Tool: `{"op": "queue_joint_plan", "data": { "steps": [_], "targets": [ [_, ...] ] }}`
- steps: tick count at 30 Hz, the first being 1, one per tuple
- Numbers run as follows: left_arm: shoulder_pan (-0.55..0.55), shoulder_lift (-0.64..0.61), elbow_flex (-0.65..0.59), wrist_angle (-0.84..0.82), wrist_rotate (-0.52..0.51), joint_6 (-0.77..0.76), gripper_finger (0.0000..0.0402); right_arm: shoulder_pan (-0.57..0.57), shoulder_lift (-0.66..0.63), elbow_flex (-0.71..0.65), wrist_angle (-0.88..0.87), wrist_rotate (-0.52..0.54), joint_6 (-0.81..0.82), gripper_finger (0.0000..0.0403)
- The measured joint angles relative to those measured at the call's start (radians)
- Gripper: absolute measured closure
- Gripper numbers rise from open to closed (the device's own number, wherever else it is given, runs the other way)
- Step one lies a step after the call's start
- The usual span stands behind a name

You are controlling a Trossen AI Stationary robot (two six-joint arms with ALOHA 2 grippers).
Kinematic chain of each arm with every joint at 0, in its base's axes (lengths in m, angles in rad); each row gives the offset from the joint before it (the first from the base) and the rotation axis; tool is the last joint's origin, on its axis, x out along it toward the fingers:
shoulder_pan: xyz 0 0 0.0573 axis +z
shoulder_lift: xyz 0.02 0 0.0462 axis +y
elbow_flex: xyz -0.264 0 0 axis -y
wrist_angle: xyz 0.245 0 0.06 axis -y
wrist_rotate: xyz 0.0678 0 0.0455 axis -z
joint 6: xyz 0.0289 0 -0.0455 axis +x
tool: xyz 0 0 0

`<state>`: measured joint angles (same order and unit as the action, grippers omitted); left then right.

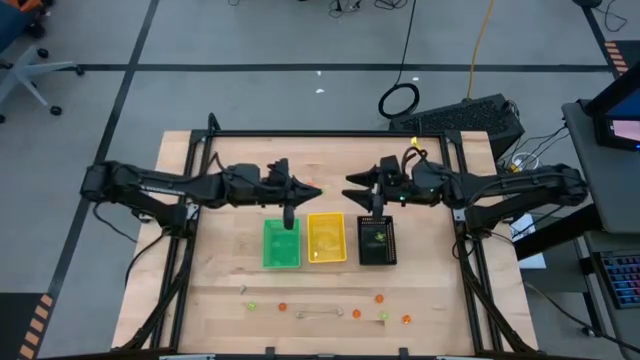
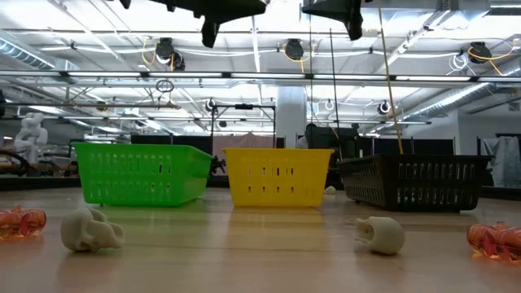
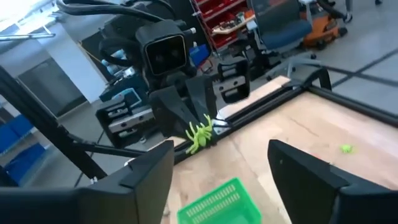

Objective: Sort Halloween decoration
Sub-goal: Put the green spider toy into the black basket

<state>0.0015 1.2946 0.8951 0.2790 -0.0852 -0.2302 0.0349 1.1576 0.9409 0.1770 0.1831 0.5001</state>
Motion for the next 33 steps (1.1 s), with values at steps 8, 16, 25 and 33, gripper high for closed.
{"op": "queue_joint_plan", "data": {
  "steps": [8,16,25,33],
  "targets": [
    [-0.01,0.042,0.003,0.09,-0.109,0.001,0.0402,0.0,0.062,0.0,0.07,-0.002,-0.012,0.0154],
    [-0.011,0.057,0.006,0.082,-0.156,0.051,0.0402,-0.001,0.126,0.0,0.154,0.028,-0.012,0.016],
    [-0.011,0.067,0.006,0.076,-0.159,0.062,0.0402,-0.015,0.171,0.0,0.192,0.032,0.017,0.0161],
    [-0.01,0.067,0.006,0.07,-0.164,0.062,0.0402,-0.029,0.182,0.0,0.245,0.031,0.016,0.0162]
  ]
}}
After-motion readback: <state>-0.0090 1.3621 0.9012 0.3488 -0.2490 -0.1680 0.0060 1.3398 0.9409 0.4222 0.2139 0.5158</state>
